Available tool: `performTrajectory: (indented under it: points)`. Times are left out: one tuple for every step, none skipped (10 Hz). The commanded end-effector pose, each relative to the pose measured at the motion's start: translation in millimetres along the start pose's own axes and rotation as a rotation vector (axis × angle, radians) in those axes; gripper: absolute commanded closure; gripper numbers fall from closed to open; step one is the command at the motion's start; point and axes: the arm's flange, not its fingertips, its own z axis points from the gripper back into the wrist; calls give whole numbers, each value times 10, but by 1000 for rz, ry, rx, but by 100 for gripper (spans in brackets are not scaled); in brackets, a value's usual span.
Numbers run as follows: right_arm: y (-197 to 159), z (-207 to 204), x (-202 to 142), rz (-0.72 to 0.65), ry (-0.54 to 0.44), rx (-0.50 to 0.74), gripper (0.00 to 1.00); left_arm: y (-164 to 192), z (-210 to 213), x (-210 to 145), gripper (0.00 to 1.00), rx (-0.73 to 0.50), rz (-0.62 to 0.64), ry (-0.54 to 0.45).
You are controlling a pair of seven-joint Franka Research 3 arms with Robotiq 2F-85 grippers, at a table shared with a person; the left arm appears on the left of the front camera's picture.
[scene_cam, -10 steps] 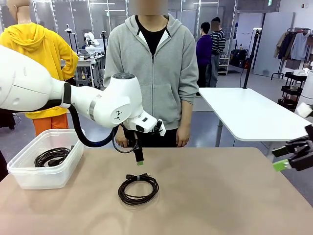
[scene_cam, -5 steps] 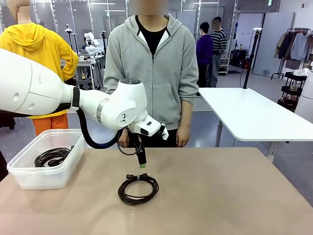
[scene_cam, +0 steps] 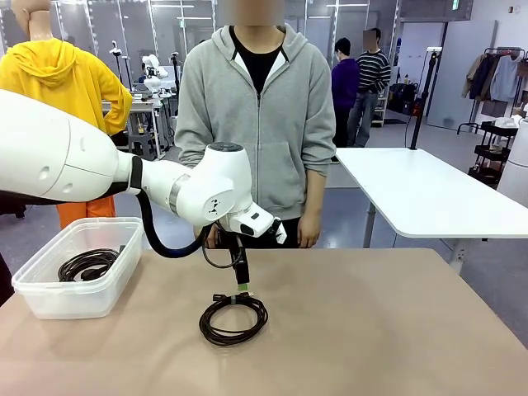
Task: Organize and store the cables.
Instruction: Place the USB Extension Cable into the Organizing box.
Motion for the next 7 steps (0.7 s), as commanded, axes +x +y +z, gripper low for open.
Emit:
performTrajectory:
  points:
    - [21,35,-12,3,12,-3,0,26,-19,40,0,-5,30,34]
    - [21,35,-12,3,12,-3,0,28,-67,47,0,-11,35,49]
    - [21,35,-12,3,12,-3,0,37,-100,51,0,-15,40,59]
    - [21,35,-12,3,12,-3,0,46,-132,46,0,-19,40,68]
    - [21,35,-12,3,12,-3,0,42,-147,22,0,-20,28,78]
    - [21,35,-12,3,12,-3,0,33,-162,-6,0,-22,15,82]
    - [21,35,-12,3,12,-3,0,10,-192,-26,0,-22,-17,76]
